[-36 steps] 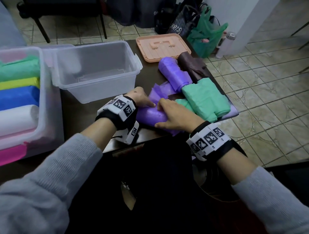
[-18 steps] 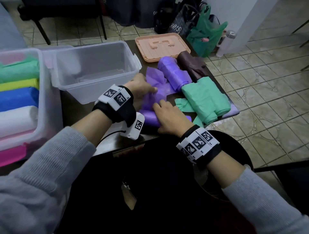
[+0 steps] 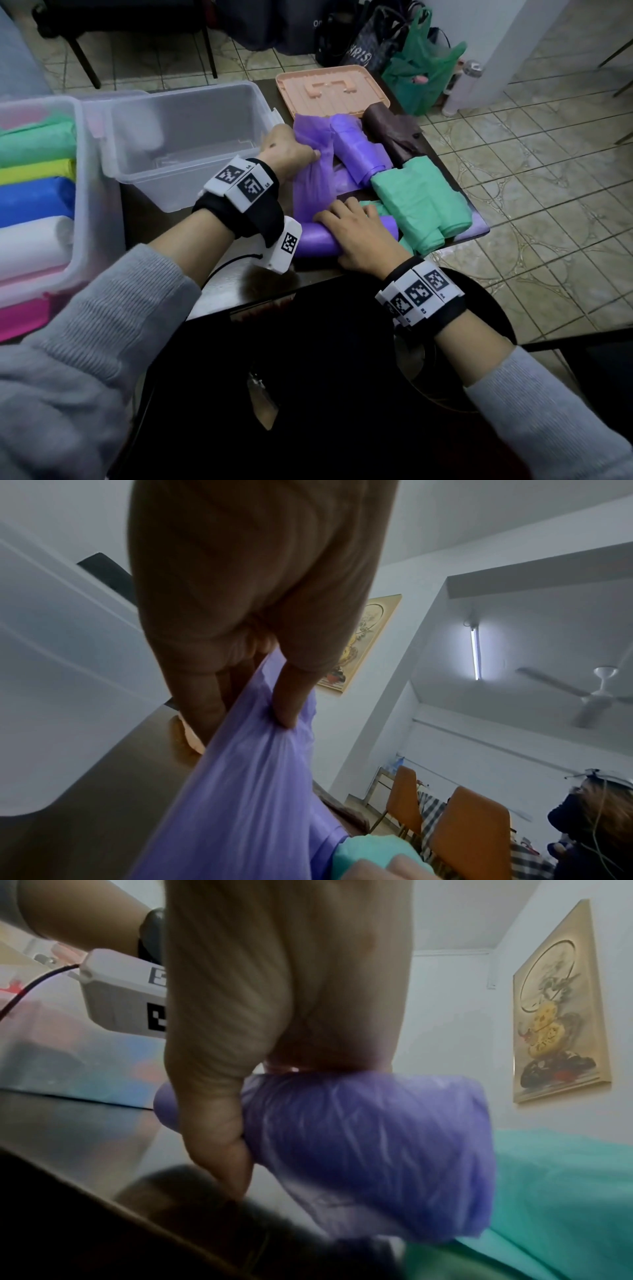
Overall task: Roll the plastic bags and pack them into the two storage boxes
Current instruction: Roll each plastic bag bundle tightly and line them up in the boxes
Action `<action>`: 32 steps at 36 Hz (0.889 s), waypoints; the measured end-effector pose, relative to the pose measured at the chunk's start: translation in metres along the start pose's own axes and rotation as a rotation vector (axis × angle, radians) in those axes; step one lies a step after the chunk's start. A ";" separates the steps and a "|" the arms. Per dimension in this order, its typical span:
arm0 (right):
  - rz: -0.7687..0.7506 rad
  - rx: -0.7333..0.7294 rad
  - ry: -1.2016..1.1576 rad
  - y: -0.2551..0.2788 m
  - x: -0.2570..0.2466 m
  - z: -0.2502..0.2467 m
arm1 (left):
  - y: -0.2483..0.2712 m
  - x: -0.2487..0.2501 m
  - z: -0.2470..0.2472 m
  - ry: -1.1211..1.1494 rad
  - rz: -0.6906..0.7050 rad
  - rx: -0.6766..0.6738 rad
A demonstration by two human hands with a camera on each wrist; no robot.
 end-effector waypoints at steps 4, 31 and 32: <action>0.001 -0.033 -0.140 -0.001 0.004 0.007 | 0.000 0.003 0.003 -0.037 0.019 0.003; -0.021 -0.064 -0.334 -0.006 0.014 0.013 | 0.011 -0.032 0.058 -0.920 0.351 -0.518; -0.022 -0.059 -0.343 -0.007 0.014 0.012 | 0.011 -0.034 0.058 -0.926 0.362 -0.518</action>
Point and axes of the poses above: each hand's wrist, its own y-axis away from the middle knuckle, its own z-axis out of the palm, x = y × z, the point moved 5 cm from there along -y, towards the middle knuckle, and after that the axes turned 4 degrees about -x, right-handed, at the moved point
